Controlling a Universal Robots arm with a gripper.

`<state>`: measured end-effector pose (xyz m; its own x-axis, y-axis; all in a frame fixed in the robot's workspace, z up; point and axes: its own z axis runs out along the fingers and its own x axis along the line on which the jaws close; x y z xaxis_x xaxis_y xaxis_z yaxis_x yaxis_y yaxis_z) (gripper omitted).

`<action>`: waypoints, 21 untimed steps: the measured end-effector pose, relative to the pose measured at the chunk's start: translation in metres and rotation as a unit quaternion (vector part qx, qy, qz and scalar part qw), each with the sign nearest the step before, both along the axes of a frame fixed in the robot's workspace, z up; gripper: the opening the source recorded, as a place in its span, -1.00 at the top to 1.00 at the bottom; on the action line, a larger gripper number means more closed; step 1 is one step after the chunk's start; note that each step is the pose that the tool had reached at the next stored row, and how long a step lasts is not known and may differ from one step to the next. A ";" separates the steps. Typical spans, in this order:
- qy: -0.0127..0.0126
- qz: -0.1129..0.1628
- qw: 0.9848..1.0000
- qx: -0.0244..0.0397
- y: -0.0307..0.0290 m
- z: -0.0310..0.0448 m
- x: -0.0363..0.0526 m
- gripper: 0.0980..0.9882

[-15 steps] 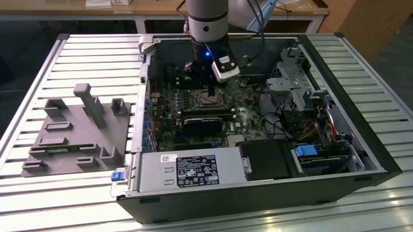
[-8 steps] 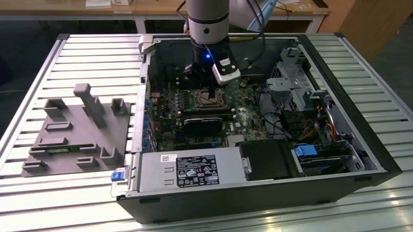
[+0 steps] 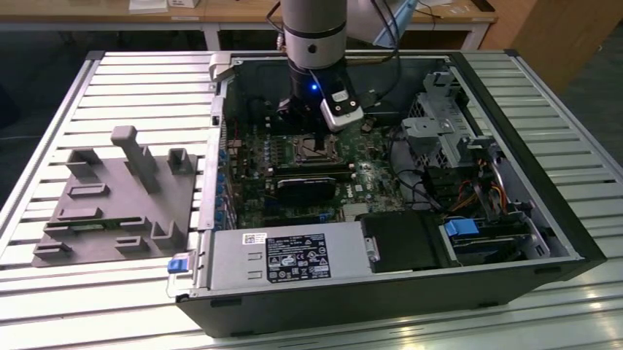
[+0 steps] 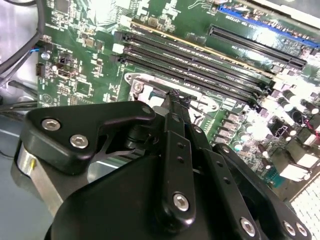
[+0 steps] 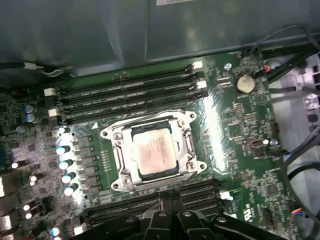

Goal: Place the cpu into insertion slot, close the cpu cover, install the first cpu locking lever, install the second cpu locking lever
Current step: 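Install the second cpu locking lever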

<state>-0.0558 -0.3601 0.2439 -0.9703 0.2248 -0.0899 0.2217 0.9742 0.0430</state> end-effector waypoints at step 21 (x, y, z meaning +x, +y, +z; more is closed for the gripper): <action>0.023 0.003 0.999 0.028 -0.0132 -0.0064 -0.0043 0.98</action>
